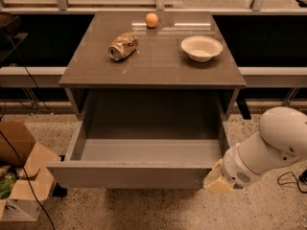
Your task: Close top drawer
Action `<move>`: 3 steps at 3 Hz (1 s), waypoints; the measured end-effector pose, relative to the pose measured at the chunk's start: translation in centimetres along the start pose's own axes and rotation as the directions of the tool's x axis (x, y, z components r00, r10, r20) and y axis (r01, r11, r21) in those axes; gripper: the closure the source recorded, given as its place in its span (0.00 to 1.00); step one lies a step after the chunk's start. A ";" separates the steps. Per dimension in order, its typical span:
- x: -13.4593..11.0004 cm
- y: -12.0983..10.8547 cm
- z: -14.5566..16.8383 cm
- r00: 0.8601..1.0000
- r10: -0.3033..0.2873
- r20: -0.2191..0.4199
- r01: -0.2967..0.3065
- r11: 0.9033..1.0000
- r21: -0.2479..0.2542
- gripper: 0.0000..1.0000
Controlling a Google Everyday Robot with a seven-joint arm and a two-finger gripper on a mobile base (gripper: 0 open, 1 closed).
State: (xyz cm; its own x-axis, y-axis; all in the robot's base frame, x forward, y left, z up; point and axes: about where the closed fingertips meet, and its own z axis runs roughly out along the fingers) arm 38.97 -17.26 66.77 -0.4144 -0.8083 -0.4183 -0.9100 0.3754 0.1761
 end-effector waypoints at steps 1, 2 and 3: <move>-1.3 -3.4 0.2 0.999 0.011 0.036 -0.011 1.000 0.006 1.00; -1.2 -3.4 0.2 0.999 0.011 0.036 -0.011 1.000 0.006 1.00; -2.4 -4.5 0.2 0.997 -0.022 0.070 0.017 0.997 0.078 1.00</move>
Offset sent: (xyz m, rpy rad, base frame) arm 0.0331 -0.0014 -0.0022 0.0277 -0.0122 -0.0167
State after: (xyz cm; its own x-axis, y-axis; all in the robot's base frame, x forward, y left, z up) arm 44.03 -16.88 66.80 -0.3920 -0.7827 -0.4835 -0.9129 0.3958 0.0994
